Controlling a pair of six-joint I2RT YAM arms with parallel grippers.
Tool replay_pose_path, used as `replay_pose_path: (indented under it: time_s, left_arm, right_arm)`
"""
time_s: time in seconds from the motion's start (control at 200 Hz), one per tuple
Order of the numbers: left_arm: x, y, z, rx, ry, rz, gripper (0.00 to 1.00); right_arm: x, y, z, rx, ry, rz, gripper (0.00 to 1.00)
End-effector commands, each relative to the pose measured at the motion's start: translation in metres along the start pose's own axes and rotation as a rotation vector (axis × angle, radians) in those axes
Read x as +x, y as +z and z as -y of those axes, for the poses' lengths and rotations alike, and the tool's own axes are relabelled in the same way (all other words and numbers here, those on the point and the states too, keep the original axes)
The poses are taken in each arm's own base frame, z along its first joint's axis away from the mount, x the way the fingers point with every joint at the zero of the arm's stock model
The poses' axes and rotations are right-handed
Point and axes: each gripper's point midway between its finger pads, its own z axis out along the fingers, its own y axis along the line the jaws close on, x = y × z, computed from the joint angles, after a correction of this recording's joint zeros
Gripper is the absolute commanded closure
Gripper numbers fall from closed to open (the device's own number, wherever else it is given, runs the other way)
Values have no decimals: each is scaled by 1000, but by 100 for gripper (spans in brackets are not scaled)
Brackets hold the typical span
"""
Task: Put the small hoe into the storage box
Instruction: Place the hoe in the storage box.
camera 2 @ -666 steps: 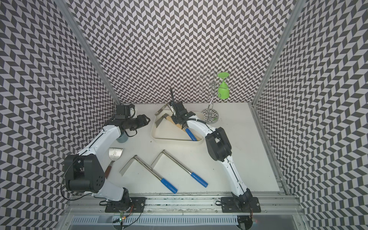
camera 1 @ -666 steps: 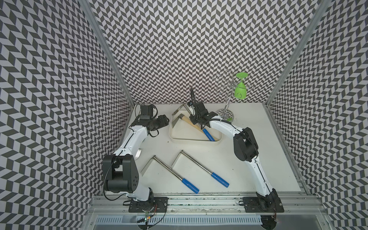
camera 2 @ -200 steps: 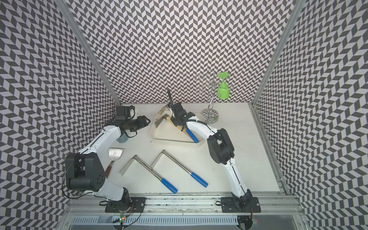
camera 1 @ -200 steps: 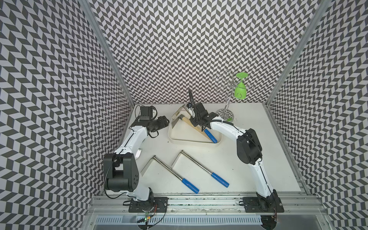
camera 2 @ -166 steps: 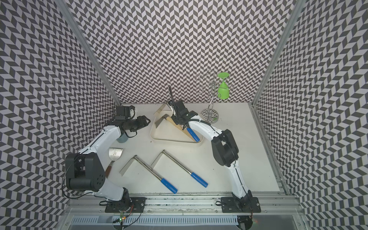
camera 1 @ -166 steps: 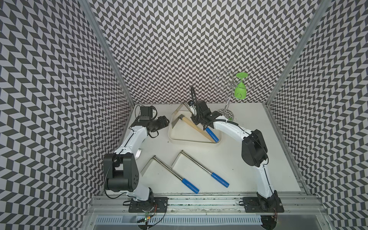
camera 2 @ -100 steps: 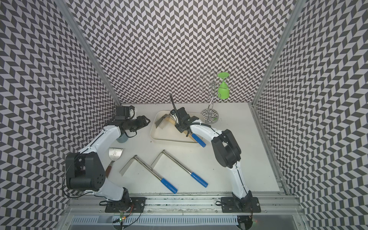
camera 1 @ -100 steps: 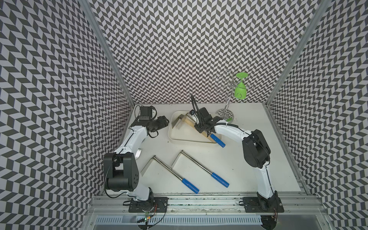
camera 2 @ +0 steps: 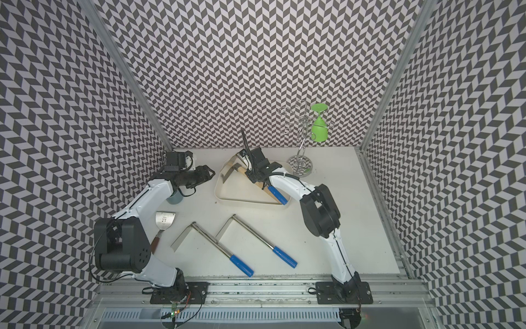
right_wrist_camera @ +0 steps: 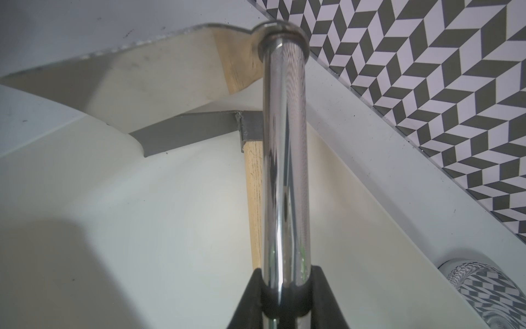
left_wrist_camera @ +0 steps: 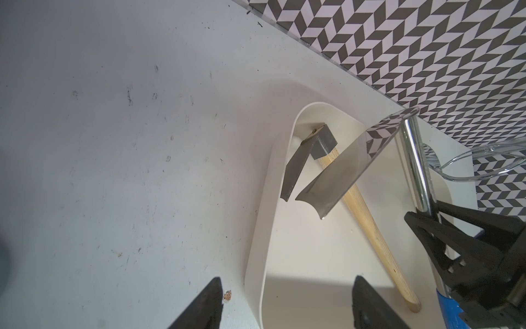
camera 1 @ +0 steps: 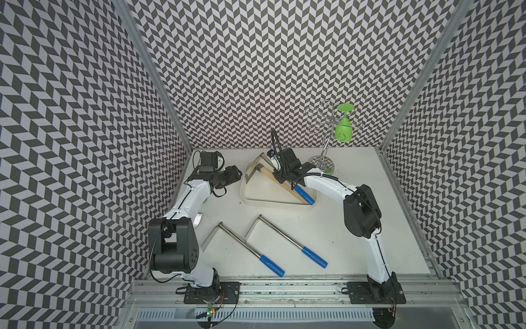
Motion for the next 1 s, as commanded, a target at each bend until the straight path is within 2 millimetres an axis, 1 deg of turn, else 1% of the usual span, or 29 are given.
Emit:
replay_pose_path:
  time_s: [0.0,0.12,0.22,0.3,0.406,0.581,0.866,0.906,0.996]
  left_arm:
    - [1,4,-1,11,-4,-2,28]
    - [0,4,-1,10,-3,-2,28]
    - [0,4,-2,8,-4,-1,28]
    - [0,6,-2,10,-6,-4,28]
    - [0,7,-2,13,-6,-6,28]
    - [2,7,-2,12,-7,-11,28]
    - [3,9,-3,13,-8,-16,28]
    - [3,9,-2,15,-8,-16,28]
    - [3,9,-2,13,-9,-17,28]
  right_arm:
    - [-15,7,1,-1,20,70,100]
    - [-1,11,1,-2,16,39,100]
    - [3,13,6,5,19,34,100]
    - [6,19,6,-6,29,32,100]
    - [6,27,1,-33,46,37,100]
    - [6,36,-14,-85,51,52,100]
    - [4,45,-11,-67,60,68,100]
    - [3,46,-10,-64,61,69,98]
    - [1,46,-7,-49,59,71,97]
